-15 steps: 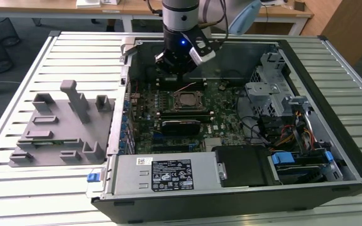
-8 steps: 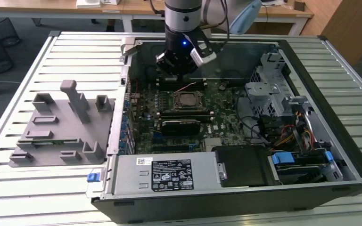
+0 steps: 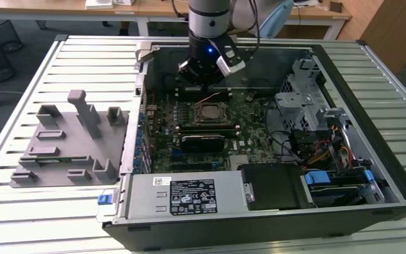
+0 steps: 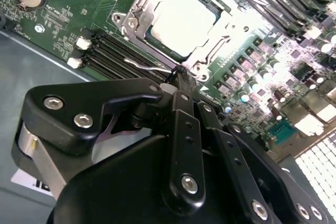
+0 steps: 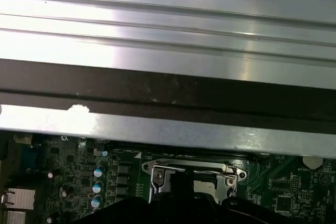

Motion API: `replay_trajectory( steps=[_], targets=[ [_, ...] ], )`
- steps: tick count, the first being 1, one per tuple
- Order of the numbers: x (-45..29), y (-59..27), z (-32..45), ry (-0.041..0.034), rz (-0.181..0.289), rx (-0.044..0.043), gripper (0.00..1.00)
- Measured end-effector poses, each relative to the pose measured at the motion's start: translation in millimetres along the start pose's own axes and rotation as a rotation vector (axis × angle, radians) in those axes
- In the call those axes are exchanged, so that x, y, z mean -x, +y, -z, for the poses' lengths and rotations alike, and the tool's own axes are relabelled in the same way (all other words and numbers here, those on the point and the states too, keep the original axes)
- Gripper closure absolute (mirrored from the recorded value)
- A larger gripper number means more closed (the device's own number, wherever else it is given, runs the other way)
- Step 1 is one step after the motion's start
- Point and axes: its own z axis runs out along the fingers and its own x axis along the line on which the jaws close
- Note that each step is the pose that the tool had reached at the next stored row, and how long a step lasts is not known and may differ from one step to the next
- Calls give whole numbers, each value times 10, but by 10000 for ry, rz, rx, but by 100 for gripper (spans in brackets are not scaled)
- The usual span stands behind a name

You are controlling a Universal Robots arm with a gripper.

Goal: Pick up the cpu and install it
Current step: 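Install the first cpu locking lever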

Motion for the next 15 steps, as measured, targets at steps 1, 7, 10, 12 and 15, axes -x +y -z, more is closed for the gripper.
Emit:
replay_trajectory(
  steps=[1, 7, 10, 12, 15],
  targets=[
    [8, 5, -5, 0, 0, 0, 89],
    [24, 36, -18, -1, 0, 0, 89],
    [50, 48, -33, 0, -2, 0, 89],
    [80, 50, -48, 1, -2, 2, 89],
    [108, 62, -67, 6, -2, 0, 89]
  ],
)
